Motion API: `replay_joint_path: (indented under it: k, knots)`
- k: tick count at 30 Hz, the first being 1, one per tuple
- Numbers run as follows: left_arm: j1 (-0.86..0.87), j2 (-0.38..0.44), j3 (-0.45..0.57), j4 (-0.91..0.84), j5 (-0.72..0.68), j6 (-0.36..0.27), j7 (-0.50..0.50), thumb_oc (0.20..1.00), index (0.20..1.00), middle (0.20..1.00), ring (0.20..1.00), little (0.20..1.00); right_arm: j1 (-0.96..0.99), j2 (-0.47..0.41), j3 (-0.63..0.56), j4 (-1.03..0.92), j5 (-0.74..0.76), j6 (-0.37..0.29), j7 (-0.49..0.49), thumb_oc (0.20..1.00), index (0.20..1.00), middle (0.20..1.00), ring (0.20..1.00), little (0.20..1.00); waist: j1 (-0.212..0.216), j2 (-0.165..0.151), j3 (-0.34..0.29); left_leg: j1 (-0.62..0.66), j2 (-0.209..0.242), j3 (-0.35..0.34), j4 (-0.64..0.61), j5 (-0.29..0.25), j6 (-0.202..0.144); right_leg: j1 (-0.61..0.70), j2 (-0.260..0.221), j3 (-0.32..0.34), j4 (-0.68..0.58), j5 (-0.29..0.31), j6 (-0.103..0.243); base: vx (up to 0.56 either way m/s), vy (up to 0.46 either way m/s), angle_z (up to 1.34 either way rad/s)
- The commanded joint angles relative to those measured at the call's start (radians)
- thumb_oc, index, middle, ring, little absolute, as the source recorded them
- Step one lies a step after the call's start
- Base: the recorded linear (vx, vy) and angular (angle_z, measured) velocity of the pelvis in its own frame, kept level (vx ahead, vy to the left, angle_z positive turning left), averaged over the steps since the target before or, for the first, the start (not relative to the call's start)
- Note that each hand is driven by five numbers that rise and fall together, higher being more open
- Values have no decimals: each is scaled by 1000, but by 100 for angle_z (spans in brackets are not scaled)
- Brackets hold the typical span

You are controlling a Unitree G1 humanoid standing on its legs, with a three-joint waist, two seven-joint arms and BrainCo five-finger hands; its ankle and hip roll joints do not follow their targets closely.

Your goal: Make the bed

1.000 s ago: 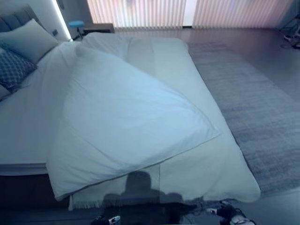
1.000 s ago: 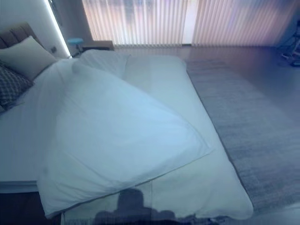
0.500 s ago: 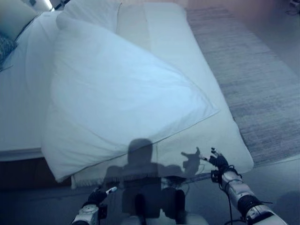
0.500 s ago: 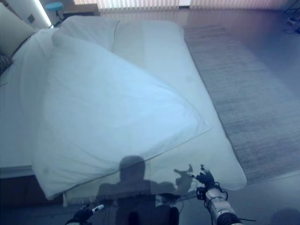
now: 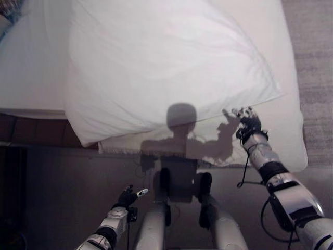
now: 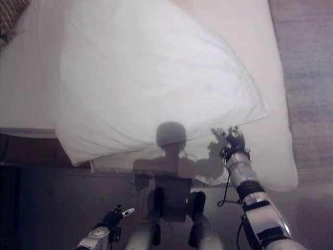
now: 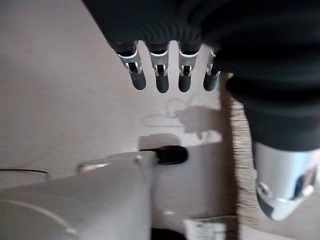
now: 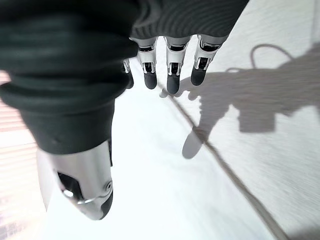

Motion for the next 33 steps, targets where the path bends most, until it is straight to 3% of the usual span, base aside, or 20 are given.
replay_joint_path:
  k: [1, 8, 14, 24, 29, 30, 32, 33]
  knots:
    - [-15, -2, -31, 25, 42, 6, 3, 1000, 1000, 1000, 1000, 1000, -73, -35, 2, 37, 56, -38, -16, 1000, 1000, 1000, 1000, 1000, 18, -47, -28, 6, -81, 48, -14, -18, -8, -5, -25, 31, -1, 6, 104, 36, 93, -5]
    - [-44, 2, -109, -15, 76, -1, 17, 1000, 1000, 1000, 1000, 1000, -313, -115, -14, 227, 122, -27, -49, 1000, 1000, 1000, 1000, 1000, 43, -22, 4, -61, -96, 47, -27, -9, -23, -43, -40, 29, -38, 32, 119, 26, 53, 4]
    - [-63, 16, -141, -99, 49, -20, 37, 1000, 1000, 1000, 1000, 1000, -473, -193, 14, 254, 181, -31, -47, 1000, 1000, 1000, 1000, 1000, 62, 5, 29, -111, -115, 30, -27, -3, -21, -89, -59, 26, -18, 27, 123, 28, 30, 17]
    - [-69, 23, -182, -168, 20, -28, 46, 1000, 1000, 1000, 1000, 1000, -592, -232, 85, 266, 216, -39, -44, 1000, 1000, 1000, 1000, 1000, 80, -3, 54, -148, -121, 0, -27, 4, -21, -109, -58, 14, -12, 16, 124, 28, -19, 7]
    - [-70, 41, -195, -199, 9, -25, 59, 1000, 1000, 1000, 1000, 1000, -679, -248, 168, 348, 147, 8, -60, 1000, 1000, 1000, 1000, 1000, 94, -19, 68, -172, -120, -18, -24, 9, -19, -129, -57, 0, -1, 17, 123, 16, -26, 9]
    - [-71, 53, -195, -220, -1, -30, 72, 1000, 1000, 1000, 1000, 1000, -719, -262, 232, 391, 61, 61, -53, 388, 388, 388, 388, 388, 101, -28, 76, -186, -117, -22, -24, 14, -19, -139, -56, -7, 0, 20, 122, 0, -33, 9]
    - [-73, 58, -196, -245, -8, -38, 79, 1000, 1000, 1000, 1000, 1000, -748, -267, 265, 402, 27, 82, -55, 200, 200, 200, 200, 200, 103, -32, 87, -196, -116, -29, -26, 19, -22, -145, -54, -14, -1, 20, 121, 8, -50, 9]
    - [-73, 58, -196, -245, -8, -37, 79, 1000, 1000, 1000, 1000, 1000, -749, -267, 266, 402, 27, 83, -55, 200, 200, 200, 200, 200, 102, -32, 87, -196, -116, -30, -26, 19, -22, -145, -54, -14, -1, 20, 121, 12, -51, 6]
